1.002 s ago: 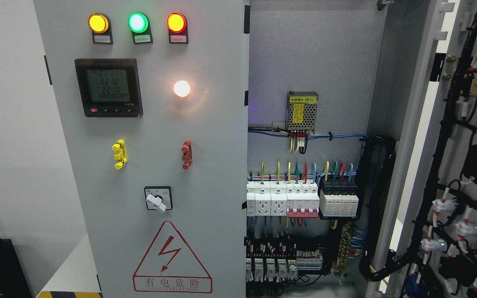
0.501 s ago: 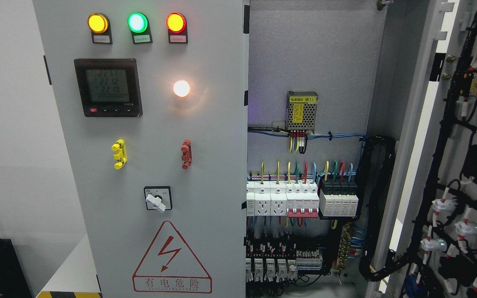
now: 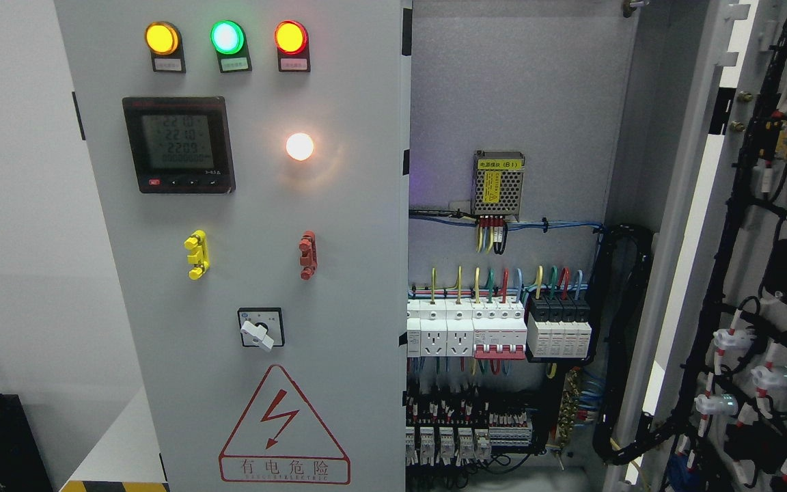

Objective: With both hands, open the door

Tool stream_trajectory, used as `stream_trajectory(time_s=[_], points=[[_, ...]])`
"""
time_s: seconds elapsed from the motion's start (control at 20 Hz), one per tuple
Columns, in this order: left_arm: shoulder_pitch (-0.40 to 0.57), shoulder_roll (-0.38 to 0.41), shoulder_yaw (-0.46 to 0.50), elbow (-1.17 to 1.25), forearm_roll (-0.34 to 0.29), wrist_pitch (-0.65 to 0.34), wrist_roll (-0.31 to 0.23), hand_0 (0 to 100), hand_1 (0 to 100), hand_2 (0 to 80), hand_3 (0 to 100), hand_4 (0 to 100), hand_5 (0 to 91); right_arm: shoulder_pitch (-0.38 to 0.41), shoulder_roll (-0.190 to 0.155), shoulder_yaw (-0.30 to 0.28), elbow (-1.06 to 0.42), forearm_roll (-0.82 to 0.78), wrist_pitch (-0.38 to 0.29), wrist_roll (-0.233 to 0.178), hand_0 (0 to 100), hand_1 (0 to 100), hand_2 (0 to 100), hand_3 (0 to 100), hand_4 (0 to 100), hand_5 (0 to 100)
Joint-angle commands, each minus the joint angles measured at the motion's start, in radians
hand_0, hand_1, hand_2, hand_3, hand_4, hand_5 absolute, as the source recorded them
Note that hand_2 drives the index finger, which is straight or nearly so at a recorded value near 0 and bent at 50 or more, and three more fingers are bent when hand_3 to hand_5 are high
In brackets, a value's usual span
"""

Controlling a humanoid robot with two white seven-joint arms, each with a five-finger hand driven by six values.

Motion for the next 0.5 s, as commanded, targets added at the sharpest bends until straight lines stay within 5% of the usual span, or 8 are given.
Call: stream_trajectory(time_s=[0.0,0.25,0.45], points=[[-0.012,-0.125,0.203,0.143,-0.133,0.000,0.014,0,0,0.0,0,0,0.0,0.102,-0.067,-0.001,-0.303,-0.001,-0.055,-0.004,39,0,0,0,0,0],[-0.012,-0.125,0.272,0.167,-0.155,-0.001,0.014,0,0,0.0,0,0,0.0,0.198,-0.088,-0.033,-0.593,0.003,-0.057,-0.005,39,0,0,0,0,0],[-0.047,-0.127,0.320,0.183,-0.158,-0.001,0.009,0,0,0.0,0,0,0.0,0.349,-0.127,-0.093,-0.872,-0.004,-0.058,-0.004,39,0,0,0,0,0]])
